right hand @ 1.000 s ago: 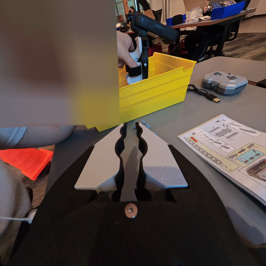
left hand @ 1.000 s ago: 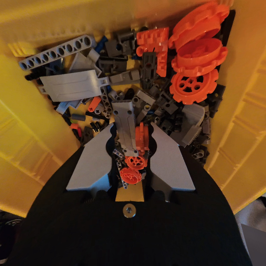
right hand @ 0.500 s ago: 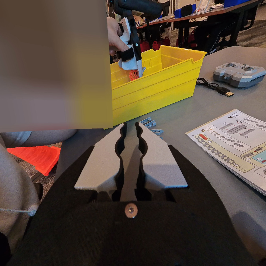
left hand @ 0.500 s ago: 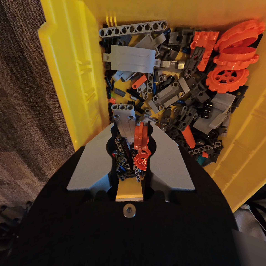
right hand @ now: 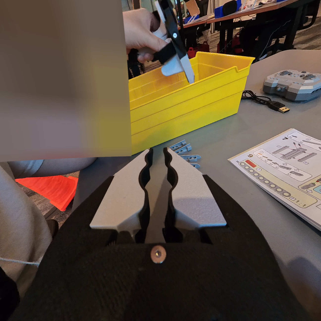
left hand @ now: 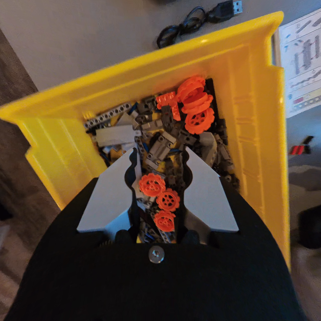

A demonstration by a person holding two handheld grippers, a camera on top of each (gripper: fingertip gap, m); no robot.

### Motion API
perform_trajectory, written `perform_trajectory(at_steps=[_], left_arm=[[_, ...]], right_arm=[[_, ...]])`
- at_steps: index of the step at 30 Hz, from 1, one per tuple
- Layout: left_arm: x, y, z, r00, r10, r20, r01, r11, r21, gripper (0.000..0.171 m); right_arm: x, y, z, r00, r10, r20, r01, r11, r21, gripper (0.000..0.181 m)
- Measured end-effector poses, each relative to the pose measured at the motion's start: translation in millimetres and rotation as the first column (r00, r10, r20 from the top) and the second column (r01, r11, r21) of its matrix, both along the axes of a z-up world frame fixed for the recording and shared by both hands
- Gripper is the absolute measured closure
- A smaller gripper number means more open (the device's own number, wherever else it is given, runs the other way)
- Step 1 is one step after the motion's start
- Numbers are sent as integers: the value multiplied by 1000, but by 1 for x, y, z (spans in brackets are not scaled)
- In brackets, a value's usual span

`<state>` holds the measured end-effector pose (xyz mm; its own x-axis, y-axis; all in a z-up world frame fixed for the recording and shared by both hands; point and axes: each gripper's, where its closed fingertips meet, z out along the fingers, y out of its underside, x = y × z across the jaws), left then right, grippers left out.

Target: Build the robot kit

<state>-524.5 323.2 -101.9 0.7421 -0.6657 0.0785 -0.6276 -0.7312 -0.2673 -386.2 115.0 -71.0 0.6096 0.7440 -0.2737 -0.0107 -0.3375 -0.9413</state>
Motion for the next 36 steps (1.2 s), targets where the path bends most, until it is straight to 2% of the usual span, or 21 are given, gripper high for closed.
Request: perform_trajectory(at_steps=[2,5,9,10,13,14,15,23,29,30,32,34,36], left_arm=[[2,10,-10,999,-29,-44,30,999,31,117],[0,7,-29,994,-45,-100,41,999,-35,99],[-14,4,-48,959,-128,-254,116,991,-60,100],[-21,6,-52,941,-132,-311,120,991,-58,105],[-37,12,-53,903,-121,-412,117,993,-35,144],[-39,12,-51,904,-112,-412,107,994,-35,155],[-41,13,-49,910,-92,-404,89,996,-26,158],[-54,17,-30,951,76,-300,-75,997,16,158],[-53,16,-25,957,129,-261,-128,992,20,158],[-54,18,-25,952,150,-266,-148,989,26,154],[-55,21,-23,947,179,-266,-176,984,35,134],[-50,22,-21,953,173,-248,-166,985,46,131],[-32,18,-16,977,132,-168,-129,991,30,130]], right_arm=[[0,0,0,1000,2,-5,-2,1000,-5,169],[0,-1,1,1000,4,-14,-4,1000,-7,169],[0,-1,0,1000,10,-25,-11,1000,-25,169],[0,-1,-1,999,11,-30,-12,999,-31,169],[0,-1,-1,999,11,-39,-12,999,-39,169],[0,0,0,999,10,-39,-12,999,-38,169],[0,-1,0,999,10,-39,-12,999,-37,170],[0,-1,-2,999,16,-41,-18,999,-47,169],[-1,-1,-2,999,18,-49,-21,998,-54,169],[-1,-1,-2,999,19,-49,-22,998,-56,169],[-1,-1,-3,999,20,-49,-23,998,-58,169],[-1,-1,-2,998,21,-51,-24,998,-59,169],[-1,-1,-2,998,20,-55,-24,998,-60,169]])
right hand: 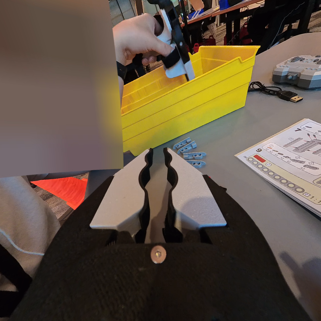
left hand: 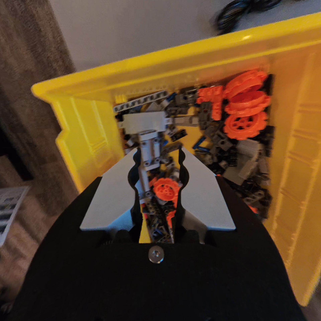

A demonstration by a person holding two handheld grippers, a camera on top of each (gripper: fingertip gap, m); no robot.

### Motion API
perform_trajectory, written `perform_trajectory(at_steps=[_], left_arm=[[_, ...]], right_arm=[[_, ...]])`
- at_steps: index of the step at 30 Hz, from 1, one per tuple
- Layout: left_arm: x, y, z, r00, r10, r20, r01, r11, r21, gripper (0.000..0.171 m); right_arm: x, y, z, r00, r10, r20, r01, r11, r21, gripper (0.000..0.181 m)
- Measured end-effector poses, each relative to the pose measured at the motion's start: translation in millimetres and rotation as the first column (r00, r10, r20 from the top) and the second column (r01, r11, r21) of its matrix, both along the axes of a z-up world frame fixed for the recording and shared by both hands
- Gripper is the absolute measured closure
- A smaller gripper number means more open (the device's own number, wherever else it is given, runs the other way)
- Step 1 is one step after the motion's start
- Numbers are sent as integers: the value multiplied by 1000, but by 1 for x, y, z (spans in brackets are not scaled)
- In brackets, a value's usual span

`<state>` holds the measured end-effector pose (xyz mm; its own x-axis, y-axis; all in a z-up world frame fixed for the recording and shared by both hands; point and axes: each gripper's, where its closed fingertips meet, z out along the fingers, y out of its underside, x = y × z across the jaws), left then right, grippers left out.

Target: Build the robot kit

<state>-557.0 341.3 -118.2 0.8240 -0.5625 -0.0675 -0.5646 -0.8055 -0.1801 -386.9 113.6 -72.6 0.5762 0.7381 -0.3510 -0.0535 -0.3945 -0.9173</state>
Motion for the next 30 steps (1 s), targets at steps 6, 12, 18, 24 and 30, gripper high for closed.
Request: perform_trajectory(at_steps=[6,12,18,24,30], left_arm=[[76,-29,27,933,-124,339,148,988,-44,95],[76,-48,-7,966,-169,197,205,962,-179,78],[66,-50,-29,977,-213,20,212,951,-225,84],[22,-40,-35,973,-159,-169,119,968,-223,120],[3,-44,-35,984,-92,-150,50,963,-264,128]], right_arm=[[0,0,1,1000,1,-6,-1,1000,-2,169],[0,-1,1,1000,4,-9,-4,1000,-7,169],[0,-1,0,1000,7,-16,-7,1000,-19,169],[0,-1,0,1000,7,-19,-7,1000,-19,169],[-2,-1,-3,1000,13,-14,-13,999,-29,169]])
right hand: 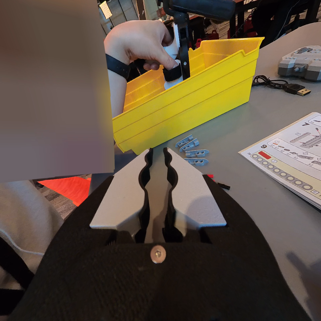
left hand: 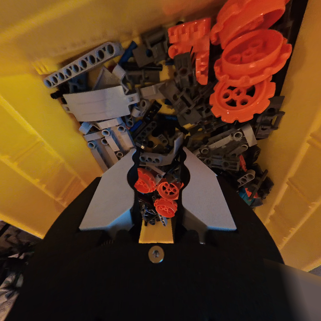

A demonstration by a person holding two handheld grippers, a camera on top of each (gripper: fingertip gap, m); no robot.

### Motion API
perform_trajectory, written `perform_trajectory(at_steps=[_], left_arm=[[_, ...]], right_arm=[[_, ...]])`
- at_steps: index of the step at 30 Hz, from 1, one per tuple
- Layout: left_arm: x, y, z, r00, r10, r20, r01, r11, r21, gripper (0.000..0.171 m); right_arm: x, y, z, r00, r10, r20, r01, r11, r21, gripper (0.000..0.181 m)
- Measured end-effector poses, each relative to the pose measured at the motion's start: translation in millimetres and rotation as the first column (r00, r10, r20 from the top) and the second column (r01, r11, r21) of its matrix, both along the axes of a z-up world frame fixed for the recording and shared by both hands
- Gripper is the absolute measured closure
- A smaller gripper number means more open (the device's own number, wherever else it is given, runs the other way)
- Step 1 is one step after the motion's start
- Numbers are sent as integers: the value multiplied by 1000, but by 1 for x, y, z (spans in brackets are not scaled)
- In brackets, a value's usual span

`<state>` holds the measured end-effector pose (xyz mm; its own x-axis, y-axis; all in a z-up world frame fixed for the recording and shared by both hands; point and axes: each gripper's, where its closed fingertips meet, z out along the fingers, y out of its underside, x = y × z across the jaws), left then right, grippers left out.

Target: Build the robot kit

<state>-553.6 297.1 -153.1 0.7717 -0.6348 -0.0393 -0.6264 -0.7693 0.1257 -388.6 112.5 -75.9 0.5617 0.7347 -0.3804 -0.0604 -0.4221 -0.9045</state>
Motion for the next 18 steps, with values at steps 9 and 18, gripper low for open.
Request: perform_trajectory(at_steps=[9,18], left_arm=[[16,-8,38,985,46,166,-61,995,84,93],[38,-51,19,991,4,135,14,991,-132,84]], right_arm=[[0,0,-1,1000,1,5,-1,1000,2,169],[-1,-1,0,1000,5,2,-5,1000,2,169]])
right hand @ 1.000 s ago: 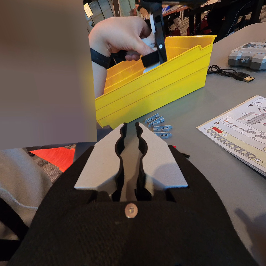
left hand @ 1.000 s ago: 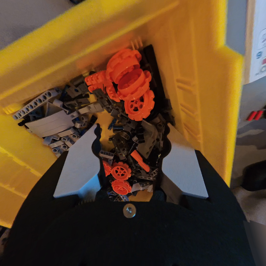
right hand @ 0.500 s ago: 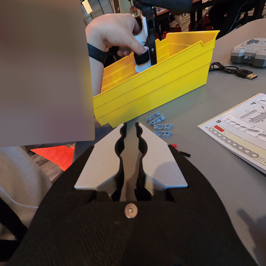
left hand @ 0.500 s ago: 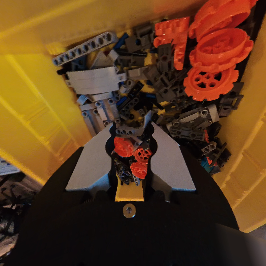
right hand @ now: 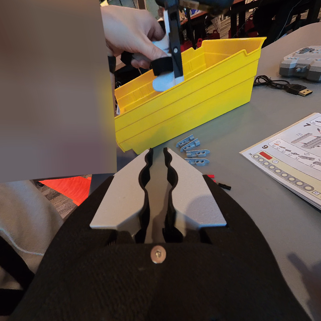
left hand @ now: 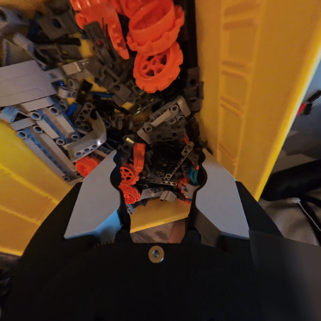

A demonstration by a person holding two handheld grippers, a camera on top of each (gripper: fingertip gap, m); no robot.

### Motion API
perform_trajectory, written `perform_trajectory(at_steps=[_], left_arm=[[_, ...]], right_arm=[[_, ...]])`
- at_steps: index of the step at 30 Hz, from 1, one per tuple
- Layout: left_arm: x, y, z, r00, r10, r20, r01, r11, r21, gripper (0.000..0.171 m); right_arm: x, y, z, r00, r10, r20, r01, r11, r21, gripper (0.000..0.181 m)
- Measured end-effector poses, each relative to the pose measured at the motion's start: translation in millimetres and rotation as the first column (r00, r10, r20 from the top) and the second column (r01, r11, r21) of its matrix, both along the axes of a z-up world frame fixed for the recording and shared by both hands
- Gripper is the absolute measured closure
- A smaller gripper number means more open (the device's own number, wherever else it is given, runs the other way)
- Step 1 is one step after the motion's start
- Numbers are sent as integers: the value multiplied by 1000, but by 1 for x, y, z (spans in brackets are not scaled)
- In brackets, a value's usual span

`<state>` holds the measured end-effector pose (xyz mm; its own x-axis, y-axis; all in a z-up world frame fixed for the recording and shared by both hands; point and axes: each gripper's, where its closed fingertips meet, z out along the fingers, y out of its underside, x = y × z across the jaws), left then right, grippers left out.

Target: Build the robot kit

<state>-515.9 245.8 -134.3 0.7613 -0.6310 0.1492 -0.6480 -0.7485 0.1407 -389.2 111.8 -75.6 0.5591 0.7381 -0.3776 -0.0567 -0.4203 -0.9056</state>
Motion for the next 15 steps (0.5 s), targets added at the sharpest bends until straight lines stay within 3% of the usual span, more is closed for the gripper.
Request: perform_trajectory(at_steps=[4,8,11,15], left_arm=[[0,-2,-9,998,-22,-62,21,1000,-17,93],[-18,-14,-23,975,-47,-216,27,995,-94,89],[-25,-9,-21,969,-43,-243,27,997,-70,106],[-42,1,-13,965,-23,-263,20,1000,-14,141]], right_arm=[[1,0,0,1000,-2,-9,2,1000,-7,169],[1,0,1,1000,1,-7,-1,1000,-4,169],[0,0,1,1000,1,-9,-1,1000,-3,169],[1,0,1,1000,2,-17,-2,1000,-11,169]])
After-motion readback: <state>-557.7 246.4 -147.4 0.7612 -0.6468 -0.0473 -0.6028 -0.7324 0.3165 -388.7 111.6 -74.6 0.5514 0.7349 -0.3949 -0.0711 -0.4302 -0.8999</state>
